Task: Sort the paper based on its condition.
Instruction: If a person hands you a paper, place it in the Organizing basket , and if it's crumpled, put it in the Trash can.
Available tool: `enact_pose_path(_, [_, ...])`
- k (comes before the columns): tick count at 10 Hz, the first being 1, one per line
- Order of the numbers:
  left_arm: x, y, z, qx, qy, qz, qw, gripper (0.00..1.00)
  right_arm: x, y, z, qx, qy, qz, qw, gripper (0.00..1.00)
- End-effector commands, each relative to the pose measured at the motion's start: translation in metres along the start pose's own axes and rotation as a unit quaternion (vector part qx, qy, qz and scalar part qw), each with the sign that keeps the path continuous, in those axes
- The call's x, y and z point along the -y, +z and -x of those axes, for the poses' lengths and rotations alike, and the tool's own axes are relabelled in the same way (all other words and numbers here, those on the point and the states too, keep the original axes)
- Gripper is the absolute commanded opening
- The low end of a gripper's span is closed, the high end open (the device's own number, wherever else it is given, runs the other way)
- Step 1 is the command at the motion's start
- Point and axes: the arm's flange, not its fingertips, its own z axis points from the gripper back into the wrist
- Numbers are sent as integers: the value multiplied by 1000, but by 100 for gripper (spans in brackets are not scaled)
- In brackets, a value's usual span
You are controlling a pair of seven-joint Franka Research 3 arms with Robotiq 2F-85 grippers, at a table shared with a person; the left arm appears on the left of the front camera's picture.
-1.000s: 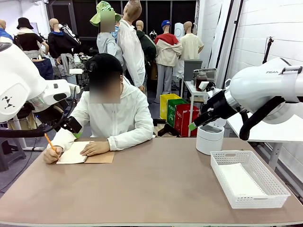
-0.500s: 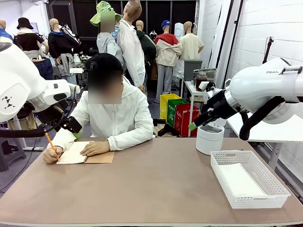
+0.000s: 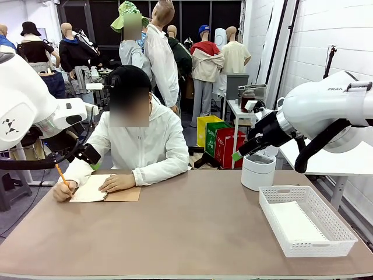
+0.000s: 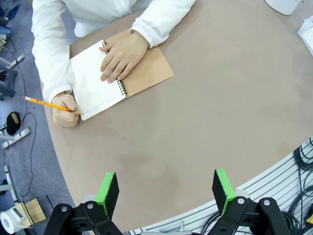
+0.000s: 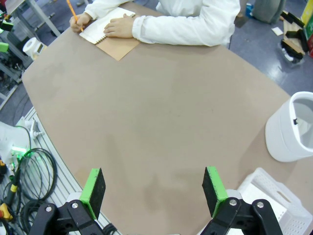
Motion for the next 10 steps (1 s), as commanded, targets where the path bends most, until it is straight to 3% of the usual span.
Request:
enact_pose_path(1, [0, 0, 0, 0, 0, 1, 1000, 100, 0, 0, -1, 1, -2, -4, 1000, 100])
enact_pose_path(10, [0, 0, 0, 0, 0, 1, 1000, 100, 0, 0, -1, 1, -2, -4, 1000, 100])
